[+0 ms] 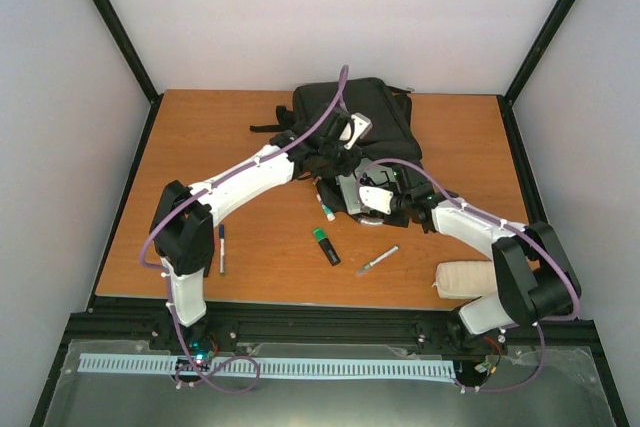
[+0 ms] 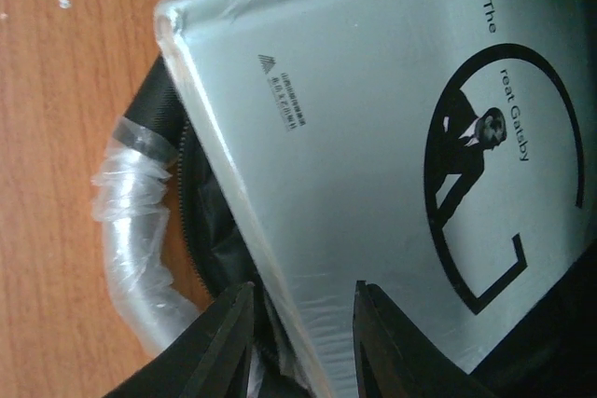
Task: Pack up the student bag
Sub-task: Place the book in the student bag.
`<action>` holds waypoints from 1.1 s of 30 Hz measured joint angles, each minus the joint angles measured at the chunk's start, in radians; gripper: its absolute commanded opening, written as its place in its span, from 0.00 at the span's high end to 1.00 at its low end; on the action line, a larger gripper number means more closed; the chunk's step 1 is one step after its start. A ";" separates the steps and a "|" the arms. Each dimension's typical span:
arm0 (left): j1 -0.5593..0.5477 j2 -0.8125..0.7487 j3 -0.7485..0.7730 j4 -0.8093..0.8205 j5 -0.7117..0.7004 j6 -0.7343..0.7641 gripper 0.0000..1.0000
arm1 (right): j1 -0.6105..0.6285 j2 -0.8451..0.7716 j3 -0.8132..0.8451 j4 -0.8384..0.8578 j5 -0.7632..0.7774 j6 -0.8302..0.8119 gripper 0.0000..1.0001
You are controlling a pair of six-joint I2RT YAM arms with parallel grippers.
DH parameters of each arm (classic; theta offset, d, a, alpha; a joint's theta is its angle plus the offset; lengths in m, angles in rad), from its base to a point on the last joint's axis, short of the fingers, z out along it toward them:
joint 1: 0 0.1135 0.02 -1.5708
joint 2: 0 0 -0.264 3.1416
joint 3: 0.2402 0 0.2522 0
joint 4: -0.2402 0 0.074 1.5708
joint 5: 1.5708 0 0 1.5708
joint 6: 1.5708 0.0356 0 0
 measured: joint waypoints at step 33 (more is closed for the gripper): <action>0.007 0.000 0.028 -0.039 0.010 0.000 0.99 | 0.034 0.332 0.063 0.525 0.182 0.054 0.79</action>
